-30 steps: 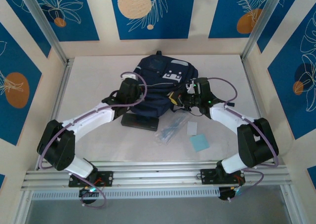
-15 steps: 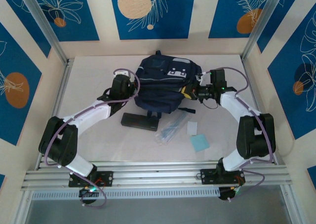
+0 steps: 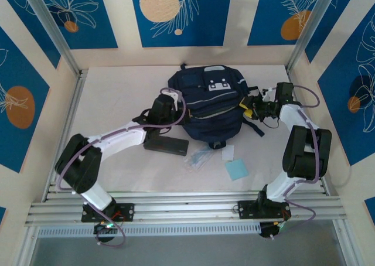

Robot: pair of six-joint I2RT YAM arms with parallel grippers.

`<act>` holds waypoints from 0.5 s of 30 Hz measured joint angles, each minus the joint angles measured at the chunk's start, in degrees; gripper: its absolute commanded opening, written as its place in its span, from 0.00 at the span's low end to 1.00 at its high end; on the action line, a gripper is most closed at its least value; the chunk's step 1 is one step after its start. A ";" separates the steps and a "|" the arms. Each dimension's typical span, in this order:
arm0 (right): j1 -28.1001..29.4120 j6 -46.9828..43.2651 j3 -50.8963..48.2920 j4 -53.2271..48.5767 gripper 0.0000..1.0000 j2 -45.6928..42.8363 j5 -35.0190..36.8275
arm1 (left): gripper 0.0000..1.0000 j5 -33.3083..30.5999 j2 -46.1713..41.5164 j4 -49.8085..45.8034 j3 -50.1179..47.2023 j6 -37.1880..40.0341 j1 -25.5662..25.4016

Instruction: Pack the student bag

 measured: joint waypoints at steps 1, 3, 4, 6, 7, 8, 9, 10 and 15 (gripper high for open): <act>-0.09 0.68 -1.33 0.52 0.83 -1.22 0.39 | 0.00 0.07 1.27 0.33 0.83 -0.24 -0.20; 0.22 2.29 -4.20 0.52 0.98 -4.90 0.94 | 0.00 0.07 3.37 1.16 2.34 -0.61 -0.44; 0.66 2.82 -5.73 0.22 1.00 -7.48 1.42 | 0.00 0.04 4.57 1.92 3.28 -0.92 -0.66; 1.73 3.78 -7.91 -0.68 0.99 -12.33 2.45 | 0.00 0.00 6.40 3.32 4.74 -1.53 -0.87; 2.40 4.26 -9.03 -1.29 0.99 -15.08 3.04 | 0.00 0.00 7.39 4.11 5.60 -1.75 -0.98; 3.04 4.83 -10.08 -1.86 1.00 -17.57 3.48 | 0.00 0.00 8.09 4.61 6.23 -1.92 -1.09; 3.56 5.35 -10.99 -2.10 1.00 -19.43 3.78 | 0.00 0.00 8.63 5.20 6.67 -2.19 -1.25; 4.28 6.19 -12.31 -2.27 1.00 -21.35 4.04 | 0.00 0.02 9.11 5.92 6.99 -2.49 -1.42; 9.29 12.66 -19.54 -0.37 1.00 -24.94 5.49 | 0.00 0.04 9.70 7.63 7.23 -3.69 -2.23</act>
